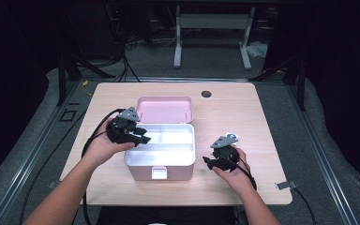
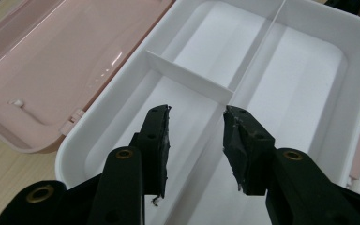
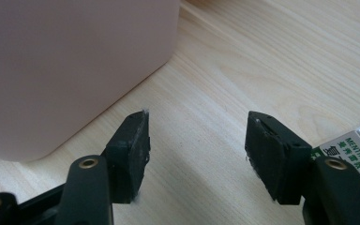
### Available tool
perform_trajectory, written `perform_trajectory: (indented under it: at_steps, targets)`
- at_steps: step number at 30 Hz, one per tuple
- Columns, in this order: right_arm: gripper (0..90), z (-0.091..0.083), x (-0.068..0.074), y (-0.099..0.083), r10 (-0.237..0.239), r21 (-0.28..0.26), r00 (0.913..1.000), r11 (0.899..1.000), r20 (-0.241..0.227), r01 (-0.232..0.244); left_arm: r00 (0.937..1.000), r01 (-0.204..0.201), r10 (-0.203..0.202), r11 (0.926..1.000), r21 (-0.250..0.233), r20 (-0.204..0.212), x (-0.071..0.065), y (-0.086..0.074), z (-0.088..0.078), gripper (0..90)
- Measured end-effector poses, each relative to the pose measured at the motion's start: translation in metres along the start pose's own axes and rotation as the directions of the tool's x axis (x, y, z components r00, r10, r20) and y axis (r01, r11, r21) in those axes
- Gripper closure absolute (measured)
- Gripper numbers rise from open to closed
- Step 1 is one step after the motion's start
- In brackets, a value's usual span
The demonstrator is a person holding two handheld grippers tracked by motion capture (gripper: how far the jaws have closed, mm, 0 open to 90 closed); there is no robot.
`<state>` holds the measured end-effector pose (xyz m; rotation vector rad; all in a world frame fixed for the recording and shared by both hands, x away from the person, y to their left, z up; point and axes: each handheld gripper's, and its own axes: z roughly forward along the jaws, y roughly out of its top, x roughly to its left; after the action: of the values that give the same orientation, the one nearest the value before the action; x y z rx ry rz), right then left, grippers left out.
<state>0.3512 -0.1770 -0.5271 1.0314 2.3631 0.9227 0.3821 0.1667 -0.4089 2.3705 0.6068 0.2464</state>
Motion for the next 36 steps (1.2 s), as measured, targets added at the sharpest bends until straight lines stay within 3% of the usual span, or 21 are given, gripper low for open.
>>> perform_trajectory:
  at_steps: [4, 8, 11, 15, 17, 20, 22, 25, 34, 36]
  targets:
    - [39.8, 0.0, 0.0, 0.0, 0.001, 0.001, 1.0, 1.0, 0.003, -0.001, 0.9978, -0.066, 0.065, 0.997, 0.04, 0.01, -0.004, 0.005, 0.001, 66.1]
    - [39.8, 0.0, 0.0, 0.0, -0.001, 0.001, 1.0, 1.0, 0.003, 0.001, 0.9899, -0.141, 0.142, 0.9843, 0.107, 0.002, -0.007, 0.012, 0.002, 69.4]
    - [40.0, 0.0, 0.0, 0.0, -0.003, 0.004, 1.0, 1.0, 0.003, 0.003, 0.9816, -0.189, 0.191, 0.9696, 0.156, 0.001, -0.011, 0.019, 0.005, 69.7]
    - [40.0, 0.0, 0.0, 0.0, -0.005, 0.006, 1.0, 1.0, -0.003, 0.005, 0.9639, -0.263, 0.266, 0.9372, 0.229, 0.017, -0.018, 0.026, 0.013, 71.0]
    - [40.0, 0.0, 0.0, 0.0, -0.005, 0.005, 1.0, 1.0, -0.003, 0.005, 0.9569, -0.287, 0.289, 0.9236, 0.254, 0.032, -0.021, 0.029, 0.017, 72.5]
    - [40.0, 0.0, 0.0, 0.0, -0.005, 0.004, 1.0, 1.0, -0.004, 0.005, 0.9503, -0.309, 0.308, 0.91, 0.277, 0.048, -0.023, 0.034, 0.022, 75.1]
    - [40.0, -0.001, 0.0, 0.0, -0.006, 0.006, 1.0, 1.0, -0.005, 0.006, 0.9433, -0.328, 0.328, 0.8952, 0.302, 0.054, -0.024, 0.037, 0.025, 76.3]
    - [40.0, -0.001, 0.0, 0.0, -0.005, 0.001, 1.0, 1.0, 0.002, 0.005, 0.9361, -0.347, 0.346, 0.8787, 0.327, 0.066, -0.026, 0.041, 0.03, 77.8]
    - [40.4, -0.001, -0.001, -0.001, -0.01, 0.003, 0.9999, 1.0, 0.005, 0.01, 0.9244, -0.375, 0.371, 0.8425, 0.387, 0.087, -0.028, 0.048, 0.043, 81.0]
    - [40.5, -0.001, -0.002, -0.001, -0.01, 0.004, 0.9999, 1.0, 0.006, 0.01, 0.9179, -0.388, 0.386, 0.8273, 0.406, 0.091, -0.029, 0.05, 0.045, 81.7]
